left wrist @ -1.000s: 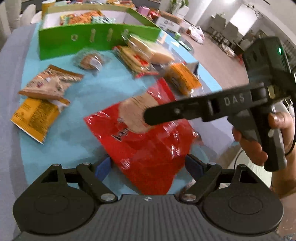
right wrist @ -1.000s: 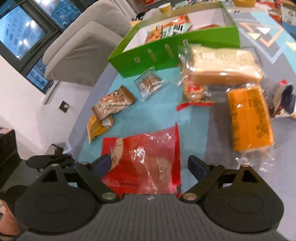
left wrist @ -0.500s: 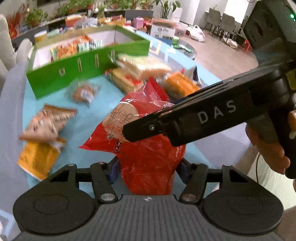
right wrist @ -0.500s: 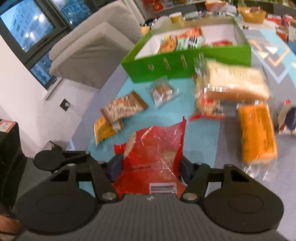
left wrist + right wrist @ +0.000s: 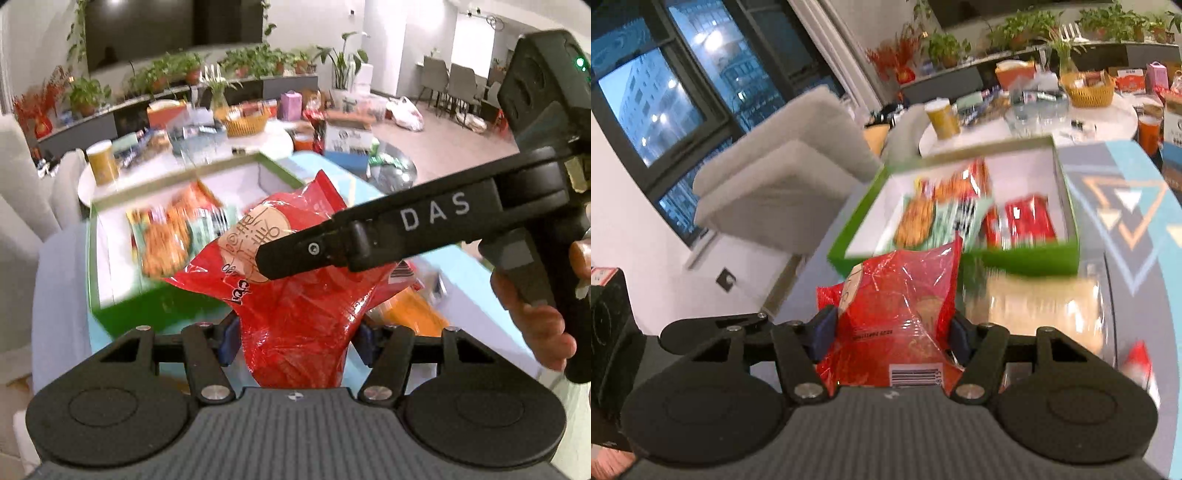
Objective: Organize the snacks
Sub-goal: 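Carry the red bread bag into the green box and open the right gripper, then lower the right gripper onto the wrapped sliced-bread loaf and grasp it, then carry the sliced-bread loaf into the green box and open the right gripper, then withdraw the right gripper from the box back over the remaining snacks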
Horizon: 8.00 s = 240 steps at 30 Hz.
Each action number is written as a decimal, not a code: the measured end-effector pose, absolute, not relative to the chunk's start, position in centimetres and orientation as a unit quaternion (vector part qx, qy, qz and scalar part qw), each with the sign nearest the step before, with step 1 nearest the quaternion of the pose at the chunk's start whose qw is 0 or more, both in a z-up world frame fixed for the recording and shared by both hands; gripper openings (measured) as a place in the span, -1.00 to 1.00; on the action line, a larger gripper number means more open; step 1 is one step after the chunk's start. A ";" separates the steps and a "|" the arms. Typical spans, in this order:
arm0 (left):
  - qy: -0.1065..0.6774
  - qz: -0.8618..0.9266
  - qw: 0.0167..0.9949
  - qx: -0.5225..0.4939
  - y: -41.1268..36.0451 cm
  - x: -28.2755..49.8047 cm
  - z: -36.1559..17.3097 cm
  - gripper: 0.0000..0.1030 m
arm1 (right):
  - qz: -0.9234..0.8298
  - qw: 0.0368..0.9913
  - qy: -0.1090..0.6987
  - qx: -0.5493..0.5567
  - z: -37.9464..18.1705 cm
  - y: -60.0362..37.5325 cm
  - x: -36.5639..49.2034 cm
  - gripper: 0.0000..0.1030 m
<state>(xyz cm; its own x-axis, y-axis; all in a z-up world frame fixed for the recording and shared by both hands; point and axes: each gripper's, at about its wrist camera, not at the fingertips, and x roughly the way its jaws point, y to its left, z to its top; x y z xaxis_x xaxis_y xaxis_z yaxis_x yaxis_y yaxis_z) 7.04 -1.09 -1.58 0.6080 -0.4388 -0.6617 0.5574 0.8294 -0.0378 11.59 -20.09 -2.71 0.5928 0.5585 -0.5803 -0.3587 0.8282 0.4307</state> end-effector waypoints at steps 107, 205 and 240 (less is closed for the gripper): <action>0.366 -0.244 0.896 0.065 -1.6 7.5 -6.6 0.14 | 0.162 0.871 0.436 0.157 -8.0 -24.8 12.2 0.50; 0.351 -0.105 0.925 0.103 6.6 9.6 -3.9 0.15 | 0.188 0.901 0.364 0.143 -4.2 -21.7 11.6 0.38; 0.401 -0.143 0.898 0.113 8.8 1.7 -10.4 0.43 | 0.145 0.891 0.427 0.058 -9.9 -24.9 3.1 0.92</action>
